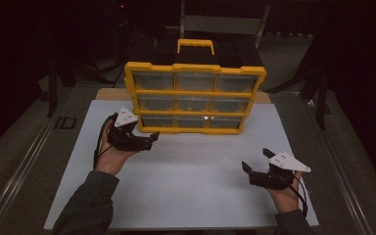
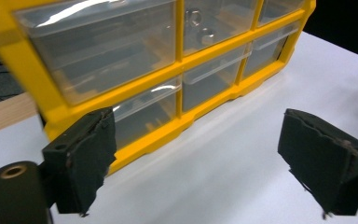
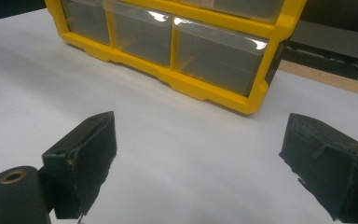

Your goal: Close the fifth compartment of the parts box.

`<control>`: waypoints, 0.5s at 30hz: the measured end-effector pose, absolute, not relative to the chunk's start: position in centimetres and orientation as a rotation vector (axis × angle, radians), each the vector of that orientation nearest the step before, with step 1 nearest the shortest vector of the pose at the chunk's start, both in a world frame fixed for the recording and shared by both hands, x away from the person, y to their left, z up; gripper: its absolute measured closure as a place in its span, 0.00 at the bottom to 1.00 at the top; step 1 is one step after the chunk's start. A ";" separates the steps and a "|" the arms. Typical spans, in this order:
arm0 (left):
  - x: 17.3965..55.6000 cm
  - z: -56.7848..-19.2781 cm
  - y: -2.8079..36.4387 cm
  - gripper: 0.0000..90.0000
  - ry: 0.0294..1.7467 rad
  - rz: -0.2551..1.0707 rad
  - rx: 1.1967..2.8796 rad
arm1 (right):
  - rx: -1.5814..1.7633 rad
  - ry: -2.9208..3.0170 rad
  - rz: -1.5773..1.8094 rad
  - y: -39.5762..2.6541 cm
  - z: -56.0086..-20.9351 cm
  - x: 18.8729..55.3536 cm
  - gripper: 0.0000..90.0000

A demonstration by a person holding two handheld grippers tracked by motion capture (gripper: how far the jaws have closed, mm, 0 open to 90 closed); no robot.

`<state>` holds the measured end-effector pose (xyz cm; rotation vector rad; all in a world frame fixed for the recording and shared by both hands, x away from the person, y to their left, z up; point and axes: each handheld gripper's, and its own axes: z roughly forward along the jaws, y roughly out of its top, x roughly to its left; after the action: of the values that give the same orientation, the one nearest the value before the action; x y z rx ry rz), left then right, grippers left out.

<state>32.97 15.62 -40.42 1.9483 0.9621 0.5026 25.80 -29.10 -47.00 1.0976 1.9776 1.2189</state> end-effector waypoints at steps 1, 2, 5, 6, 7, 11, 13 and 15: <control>32.7 -40.5 15.9 0.09 0.959 0.497 1.939 | 1.097 1.979 1.217 -29.1 -47.0 25.8 0.11; 32.6 -40.6 16.1 0.07 0.957 0.495 1.940 | 1.096 1.980 1.216 -29.0 -47.0 25.8 0.11; 32.0 -41.0 16.4 0.01 0.965 0.490 1.947 | 1.093 1.982 1.218 -29.0 -47.1 25.8 0.11; 31.7 -41.3 16.6 0.00 0.959 0.497 1.945 | 1.096 1.983 1.221 -28.9 -47.1 25.8 0.11; 31.6 -41.4 16.7 0.00 0.954 0.498 1.945 | 1.094 1.983 1.224 -28.9 -47.2 25.8 0.11; 30.6 -42.3 17.3 0.00 0.953 0.496 1.928 | 1.088 1.983 1.239 -28.9 -47.3 25.8 0.11; 30.2 -42.7 17.7 0.00 0.960 0.499 1.919 | 1.082 1.986 1.243 -28.9 -47.3 25.8 0.11; 29.8 -43.2 18.1 0.00 0.963 0.505 1.905 | 1.077 1.988 1.249 -28.8 -47.4 25.8 0.11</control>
<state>29.81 18.06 -43.22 1.9051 0.9632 0.5049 25.79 -28.81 -47.36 1.0766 1.9877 1.2495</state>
